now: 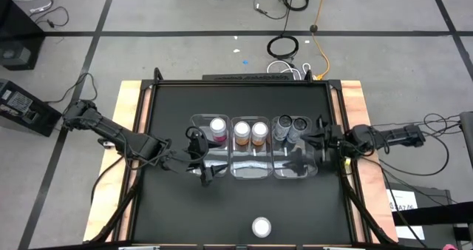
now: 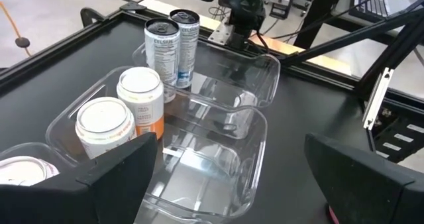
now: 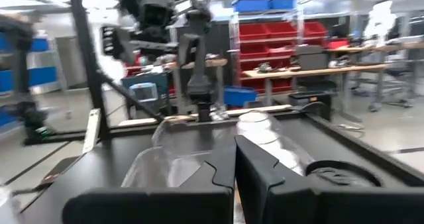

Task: Sort soda cans
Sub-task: Put the pink white soda can into the left transparent bin

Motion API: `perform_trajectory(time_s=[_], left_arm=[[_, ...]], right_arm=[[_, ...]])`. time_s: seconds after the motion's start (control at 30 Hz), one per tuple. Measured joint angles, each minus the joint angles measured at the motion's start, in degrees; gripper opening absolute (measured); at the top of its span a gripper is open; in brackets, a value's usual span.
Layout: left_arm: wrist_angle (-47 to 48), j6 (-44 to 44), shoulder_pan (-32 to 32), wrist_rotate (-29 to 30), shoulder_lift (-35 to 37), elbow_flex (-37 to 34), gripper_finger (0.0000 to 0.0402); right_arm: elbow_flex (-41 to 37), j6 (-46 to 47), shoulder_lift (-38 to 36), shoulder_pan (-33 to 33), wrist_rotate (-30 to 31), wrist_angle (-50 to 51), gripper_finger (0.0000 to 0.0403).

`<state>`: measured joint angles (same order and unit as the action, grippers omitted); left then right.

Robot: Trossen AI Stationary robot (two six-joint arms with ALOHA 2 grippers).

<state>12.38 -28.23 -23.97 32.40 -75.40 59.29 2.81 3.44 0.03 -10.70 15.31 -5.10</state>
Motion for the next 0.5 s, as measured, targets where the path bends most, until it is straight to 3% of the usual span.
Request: perform_trajectory(time_s=[0.3,0.5], left_arm=[[0.0,-0.2,0.0,0.0,0.0,0.0,0.0389],[0.1,-1.5,0.0,0.0,0.0,0.0,0.0389]], right_arm=[[0.0,0.4,0.0,4.1,-9.7,1.7,0.0],[-2.0,1.5,0.0,4.1,-9.9,-0.7,0.0]])
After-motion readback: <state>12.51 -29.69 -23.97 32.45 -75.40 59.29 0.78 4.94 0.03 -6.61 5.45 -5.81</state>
